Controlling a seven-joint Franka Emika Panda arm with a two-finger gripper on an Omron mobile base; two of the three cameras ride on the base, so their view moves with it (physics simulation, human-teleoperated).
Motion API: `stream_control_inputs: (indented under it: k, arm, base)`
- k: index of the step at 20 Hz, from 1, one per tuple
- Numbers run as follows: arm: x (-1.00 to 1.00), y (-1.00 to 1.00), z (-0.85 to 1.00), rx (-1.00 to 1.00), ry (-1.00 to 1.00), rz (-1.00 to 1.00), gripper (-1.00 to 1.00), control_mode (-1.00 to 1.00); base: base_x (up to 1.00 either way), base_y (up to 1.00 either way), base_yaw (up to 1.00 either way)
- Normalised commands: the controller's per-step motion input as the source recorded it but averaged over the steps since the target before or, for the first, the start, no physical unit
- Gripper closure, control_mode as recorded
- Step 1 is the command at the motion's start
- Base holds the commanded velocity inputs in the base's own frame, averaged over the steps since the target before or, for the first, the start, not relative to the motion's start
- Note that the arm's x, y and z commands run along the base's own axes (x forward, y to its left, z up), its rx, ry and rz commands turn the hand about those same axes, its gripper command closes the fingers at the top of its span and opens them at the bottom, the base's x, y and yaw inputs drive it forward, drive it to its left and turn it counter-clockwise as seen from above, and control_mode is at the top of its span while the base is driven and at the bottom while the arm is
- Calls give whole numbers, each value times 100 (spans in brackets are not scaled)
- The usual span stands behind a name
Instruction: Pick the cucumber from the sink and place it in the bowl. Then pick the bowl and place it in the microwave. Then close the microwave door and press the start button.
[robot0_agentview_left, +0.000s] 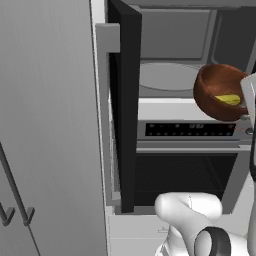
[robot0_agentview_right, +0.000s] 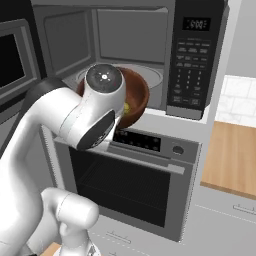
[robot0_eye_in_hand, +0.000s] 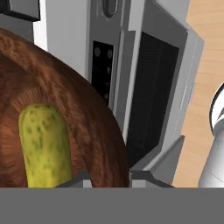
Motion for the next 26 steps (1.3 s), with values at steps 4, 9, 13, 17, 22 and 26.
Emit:
stream_control_inputs:
  k: [4,9,13,17,22,26]
  arm:
    - [49,25,46,0,-4,-3,100,-100]
    - [64,21,27,0,4,0,100,-100]
    - [65,6,18,0,7,0,100,-100]
    - [61,0,13,0,1,2,100,-100]
    - [53,10,7,0,0,3,100,-100]
    - [52,15,0,0,1,3,100,-100]
  base:
    - [0,0,0]
    - [0,0,0]
    - [0,0,0]
    - [0,0,0]
    - [0,0,0]
    - [0,0,0]
